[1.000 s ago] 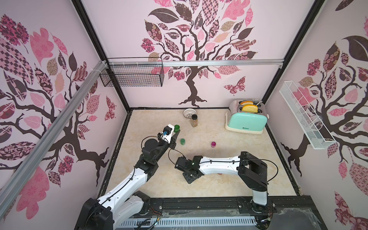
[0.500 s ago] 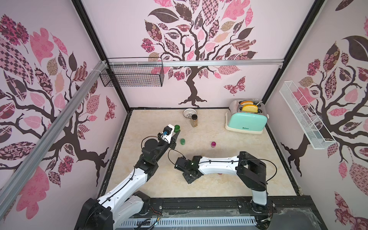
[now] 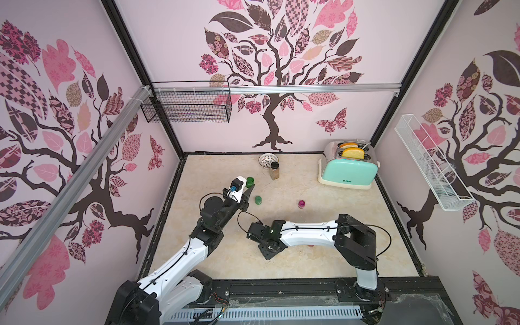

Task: Close the paint jar lid
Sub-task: Pick up the lid from the center of the board.

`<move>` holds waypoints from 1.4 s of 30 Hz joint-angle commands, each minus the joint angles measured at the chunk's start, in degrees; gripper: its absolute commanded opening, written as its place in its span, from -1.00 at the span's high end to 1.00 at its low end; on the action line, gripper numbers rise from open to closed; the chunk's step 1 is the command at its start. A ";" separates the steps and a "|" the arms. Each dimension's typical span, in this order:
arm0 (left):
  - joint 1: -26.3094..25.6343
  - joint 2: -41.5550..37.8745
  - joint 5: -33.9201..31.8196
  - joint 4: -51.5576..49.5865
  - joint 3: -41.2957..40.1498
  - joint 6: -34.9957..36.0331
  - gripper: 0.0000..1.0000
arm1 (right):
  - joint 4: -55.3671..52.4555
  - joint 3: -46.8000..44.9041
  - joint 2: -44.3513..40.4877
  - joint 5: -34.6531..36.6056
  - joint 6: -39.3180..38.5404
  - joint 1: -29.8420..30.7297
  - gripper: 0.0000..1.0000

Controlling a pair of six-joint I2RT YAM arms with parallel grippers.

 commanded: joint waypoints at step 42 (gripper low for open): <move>-5.53 5.32 36.39 -10.19 5.82 4.78 0.73 | -18.63 22.74 -27.59 -11.05 -18.68 -19.44 0.51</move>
